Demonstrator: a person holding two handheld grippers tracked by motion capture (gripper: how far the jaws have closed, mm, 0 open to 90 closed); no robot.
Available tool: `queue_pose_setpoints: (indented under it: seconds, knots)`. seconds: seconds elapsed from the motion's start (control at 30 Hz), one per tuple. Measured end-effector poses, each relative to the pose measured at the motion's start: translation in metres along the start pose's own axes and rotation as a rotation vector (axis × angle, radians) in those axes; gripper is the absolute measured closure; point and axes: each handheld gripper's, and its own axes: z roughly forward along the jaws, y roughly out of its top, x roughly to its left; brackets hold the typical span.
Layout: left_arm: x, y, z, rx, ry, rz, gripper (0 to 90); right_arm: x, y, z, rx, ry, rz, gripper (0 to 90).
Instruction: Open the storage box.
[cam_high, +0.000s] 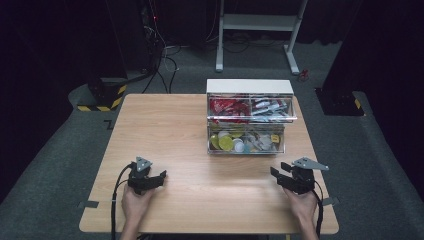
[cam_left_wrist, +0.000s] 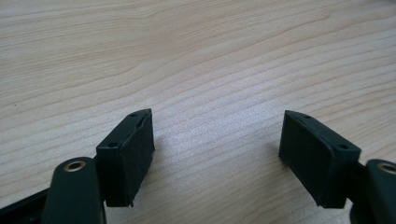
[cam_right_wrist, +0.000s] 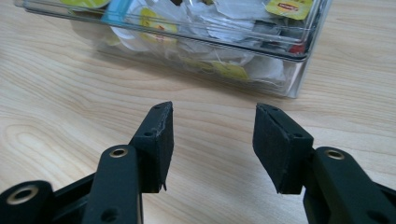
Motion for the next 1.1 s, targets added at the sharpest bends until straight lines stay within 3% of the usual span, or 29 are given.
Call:
queue_pose_setpoints:
  seconds: [0.3,0.7,1.1]
  knots:
    - [0.0,0.0,0.0,0.001,0.0,0.0,26.5,0.006,0.007,-0.011,-0.052,0.007,0.003,50.2]
    - [0.0,0.0,0.0,0.0,0.0,0.0,26.5,0.014,0.023,-0.022,-0.082,0.011,-0.065,52.1]
    - [0.0,0.0,0.0,0.0,0.0,0.0,26.5,0.013,0.041,-0.027,-0.111,0.075,-0.076,52.7]
